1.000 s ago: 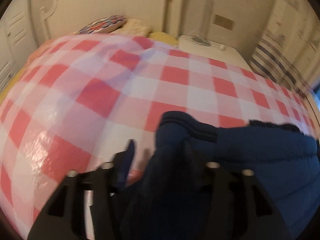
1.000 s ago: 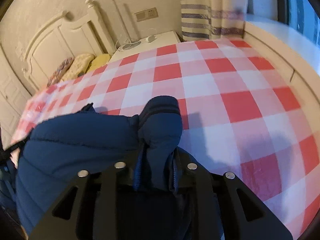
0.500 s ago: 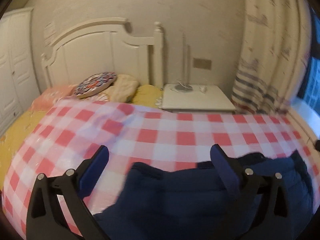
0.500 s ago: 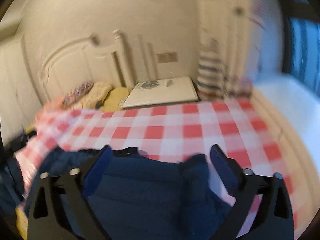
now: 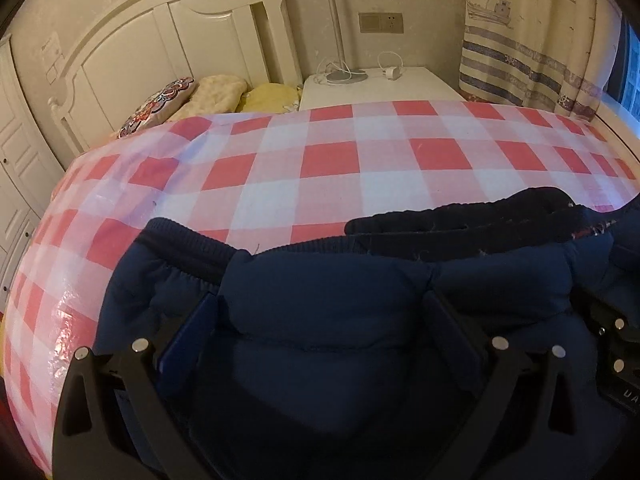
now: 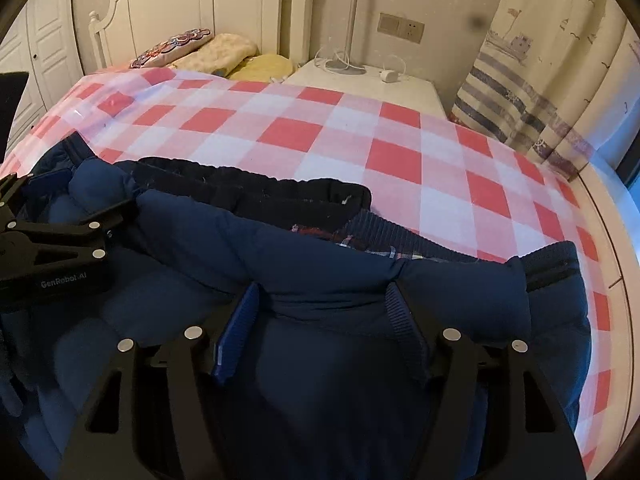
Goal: Fold large clothes
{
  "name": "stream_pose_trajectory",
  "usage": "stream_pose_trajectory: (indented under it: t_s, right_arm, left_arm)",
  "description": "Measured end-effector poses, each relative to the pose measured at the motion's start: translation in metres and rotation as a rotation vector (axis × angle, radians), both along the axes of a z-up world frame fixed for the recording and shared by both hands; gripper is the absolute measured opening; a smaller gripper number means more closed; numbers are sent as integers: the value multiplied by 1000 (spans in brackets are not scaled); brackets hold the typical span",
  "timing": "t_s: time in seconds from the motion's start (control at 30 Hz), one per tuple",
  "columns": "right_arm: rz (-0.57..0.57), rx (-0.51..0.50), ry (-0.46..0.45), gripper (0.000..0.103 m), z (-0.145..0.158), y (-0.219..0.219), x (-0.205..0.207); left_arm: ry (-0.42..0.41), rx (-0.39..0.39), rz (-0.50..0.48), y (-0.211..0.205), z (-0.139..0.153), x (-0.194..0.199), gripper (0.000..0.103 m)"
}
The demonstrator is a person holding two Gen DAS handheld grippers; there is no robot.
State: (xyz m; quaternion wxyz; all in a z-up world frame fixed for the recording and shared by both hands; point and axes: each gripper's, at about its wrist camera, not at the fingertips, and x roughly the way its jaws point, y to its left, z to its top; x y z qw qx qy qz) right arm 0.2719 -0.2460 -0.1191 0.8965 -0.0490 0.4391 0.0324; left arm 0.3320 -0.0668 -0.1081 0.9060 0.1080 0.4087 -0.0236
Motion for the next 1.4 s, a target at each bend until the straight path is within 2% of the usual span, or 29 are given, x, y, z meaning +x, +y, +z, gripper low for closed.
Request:
stream_pose_trajectory:
  t_s: [0.73,0.9,0.97,1.03,1.1,1.2,1.27,1.3,1.33,1.37,1.4]
  right_arm:
    - [-14,38,-1,67,-5,-5,5]
    - [-9,47,2,72,-6,-5,4]
    - [23,96,40,76,-3,-10,7]
    - [7,87,30,74,9,-19,5]
    - [-51,32,-59,74,33,-39,-7]
    - [-120,96,-75,75,46,-82,-16]
    - [-159,134,-18,77,31,-107,-14]
    - [-173,157,48,77,6,-119,-11]
    - [-168,187,66,78,-8,-123,-11]
    - [-170,253,12,81,-15,-129,-17]
    - [-176,256,2,81,-15,-129,-18]
  left_arm:
    - [23,-60,-3,8,-5,5,101]
    - [30,-64,-3,8,-5,5,101]
    - [53,-82,-11,11,-3,7,101]
    - [88,-148,-27,23,9,8,100]
    - [32,-190,-26,40,32,4,101]
    - [-46,-133,39,69,51,8,101]
    - [-7,-144,53,83,41,18,101]
    - [38,-142,61,88,24,25,101]
    - [90,-144,71,91,8,31,101]
    - [135,-172,74,94,-2,36,101]
    - [162,-217,86,99,-6,40,101]
